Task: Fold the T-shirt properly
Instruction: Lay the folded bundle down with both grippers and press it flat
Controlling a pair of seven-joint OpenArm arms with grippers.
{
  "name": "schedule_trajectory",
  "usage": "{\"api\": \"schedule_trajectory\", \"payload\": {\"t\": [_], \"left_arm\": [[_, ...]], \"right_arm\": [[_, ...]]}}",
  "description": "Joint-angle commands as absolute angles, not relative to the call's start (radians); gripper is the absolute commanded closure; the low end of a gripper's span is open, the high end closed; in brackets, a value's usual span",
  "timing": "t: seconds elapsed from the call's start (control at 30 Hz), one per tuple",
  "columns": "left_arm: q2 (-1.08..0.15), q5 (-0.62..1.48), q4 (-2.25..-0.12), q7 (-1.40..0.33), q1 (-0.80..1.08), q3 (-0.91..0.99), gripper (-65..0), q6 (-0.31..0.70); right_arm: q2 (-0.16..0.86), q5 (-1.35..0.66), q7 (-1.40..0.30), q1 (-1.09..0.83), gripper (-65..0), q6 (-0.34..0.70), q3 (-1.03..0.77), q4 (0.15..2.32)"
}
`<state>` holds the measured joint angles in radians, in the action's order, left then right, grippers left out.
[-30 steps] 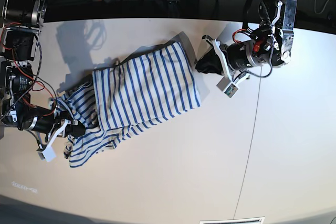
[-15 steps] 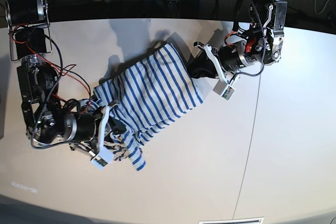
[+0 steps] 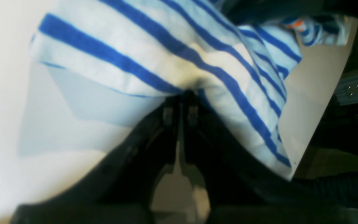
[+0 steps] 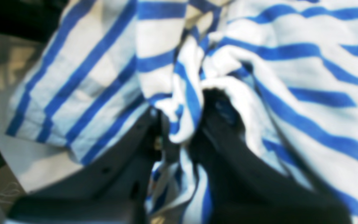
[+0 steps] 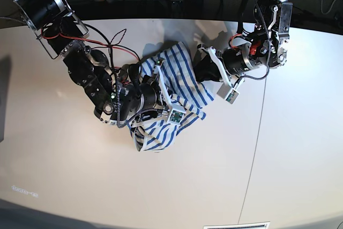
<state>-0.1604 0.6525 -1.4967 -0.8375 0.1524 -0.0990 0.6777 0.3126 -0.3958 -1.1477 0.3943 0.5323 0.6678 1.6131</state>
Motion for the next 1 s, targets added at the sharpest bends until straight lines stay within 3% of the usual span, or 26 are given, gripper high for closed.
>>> {"api": "schedule_trajectory", "payload": {"t": [0.0, 0.97], "left_arm": [[-0.161, 0.624, -1.501, -0.856, 0.147, -0.099, -7.6, 0.682], [-0.161, 0.657, -1.456, -0.842, 0.124, -0.099, -7.6, 0.682]], "right_arm": [[0.310, -0.407, -1.126, 0.418, 0.0, 0.519, 0.670, 1.631], [0.297, -0.430, -1.102, 0.356, 0.0, 0.543, 0.747, 1.816]]}}
